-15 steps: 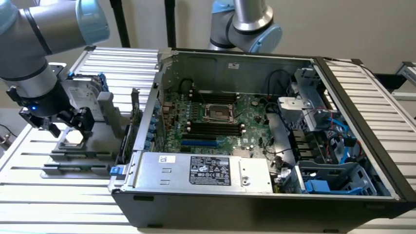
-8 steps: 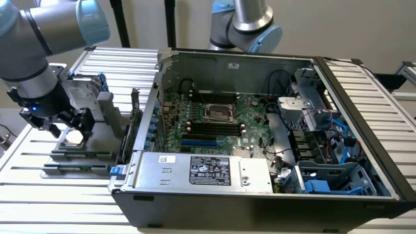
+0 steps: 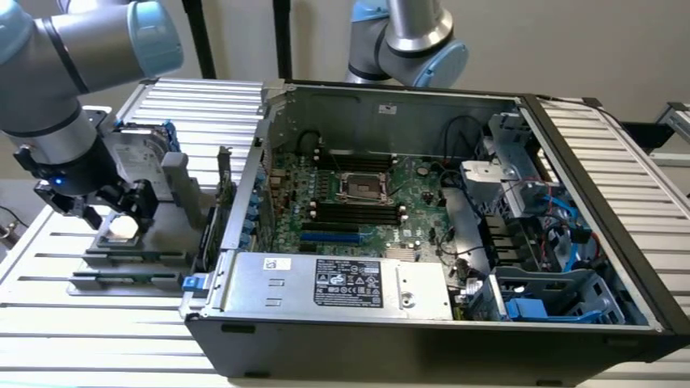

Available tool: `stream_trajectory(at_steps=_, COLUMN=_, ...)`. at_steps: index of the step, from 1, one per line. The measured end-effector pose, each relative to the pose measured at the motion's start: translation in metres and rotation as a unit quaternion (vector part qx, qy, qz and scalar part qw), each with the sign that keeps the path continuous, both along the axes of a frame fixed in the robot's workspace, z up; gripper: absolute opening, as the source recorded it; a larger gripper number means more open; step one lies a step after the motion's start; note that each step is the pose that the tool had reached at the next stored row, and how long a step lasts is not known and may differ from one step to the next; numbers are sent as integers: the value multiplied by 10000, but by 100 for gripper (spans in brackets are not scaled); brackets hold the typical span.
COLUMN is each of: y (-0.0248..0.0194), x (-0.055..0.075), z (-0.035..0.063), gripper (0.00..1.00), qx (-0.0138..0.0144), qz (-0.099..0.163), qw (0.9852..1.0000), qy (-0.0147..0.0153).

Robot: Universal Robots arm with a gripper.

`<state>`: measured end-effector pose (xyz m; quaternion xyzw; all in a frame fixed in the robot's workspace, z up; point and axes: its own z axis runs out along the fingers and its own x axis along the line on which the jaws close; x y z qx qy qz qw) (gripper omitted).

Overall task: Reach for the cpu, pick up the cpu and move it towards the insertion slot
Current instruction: 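Pick up the cpu and move it towards the insertion slot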

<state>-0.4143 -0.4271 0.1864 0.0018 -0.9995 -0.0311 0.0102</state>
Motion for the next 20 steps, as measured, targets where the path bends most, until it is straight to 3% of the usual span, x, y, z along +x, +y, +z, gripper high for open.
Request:
stream_trajectory(at_steps=13, y=0, x=10, z=-10, gripper=78, qx=-1, qz=1, qw=10000, qy=1)
stream_trajectory(at_steps=15, y=0, x=10, z=-12, gripper=76, qx=-1, qz=1, qw=10000, qy=1)
stream_trajectory(at_steps=16, y=0, x=10, z=-12, gripper=69, qx=-1, qz=1, qw=10000, qy=1)
stream_trajectory(at_steps=20, y=2, x=12, z=-14, gripper=68, qx=0, qz=2, qw=10000, qy=0)
